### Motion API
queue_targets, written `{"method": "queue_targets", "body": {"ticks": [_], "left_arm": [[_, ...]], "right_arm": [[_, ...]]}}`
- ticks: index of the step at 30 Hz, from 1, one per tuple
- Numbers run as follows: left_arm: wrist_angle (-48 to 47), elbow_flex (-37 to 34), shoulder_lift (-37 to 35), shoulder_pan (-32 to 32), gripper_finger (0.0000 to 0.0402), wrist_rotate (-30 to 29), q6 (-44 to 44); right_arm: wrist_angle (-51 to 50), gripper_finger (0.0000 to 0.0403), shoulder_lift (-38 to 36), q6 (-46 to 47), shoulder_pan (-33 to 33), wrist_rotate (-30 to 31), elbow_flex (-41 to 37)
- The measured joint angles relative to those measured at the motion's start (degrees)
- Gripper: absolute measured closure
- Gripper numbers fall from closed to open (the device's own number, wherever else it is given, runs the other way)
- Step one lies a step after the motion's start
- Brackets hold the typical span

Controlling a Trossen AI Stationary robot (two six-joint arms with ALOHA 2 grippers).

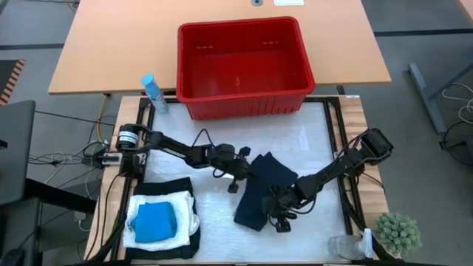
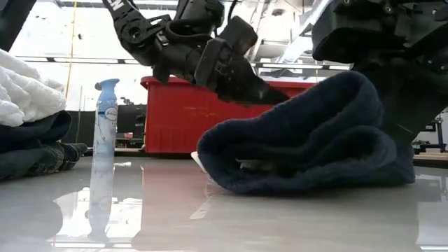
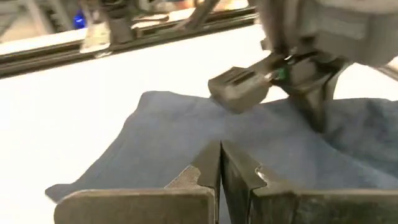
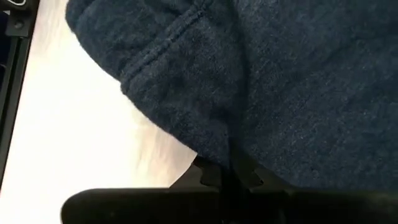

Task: Fold Laundry from Bin
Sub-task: Fold the gray shorts from the red bin

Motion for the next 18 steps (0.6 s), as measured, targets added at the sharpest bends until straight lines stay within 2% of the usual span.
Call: {"method": "queue_targets", "body": {"ticks": [6,12,18], "left_arm": [[-0.6,2.9,5.3,0.0,0.0401,6.7,0.3],[-1.0,4.4,10.3,0.3,0.0402,4.5,3.7],[-9.7,4.7,10.8,0.9,0.0401,4.5,4.9]], "right_arm": [[-0.2,0.0383,0.0,0.0,0.2,0.0,0.0],[-0.3,0.0383,0.0,0.0,0.6,0.0,0.0],[-0.5,0.0383,0.0,0.7,0.7,0.0,0.0]]}}
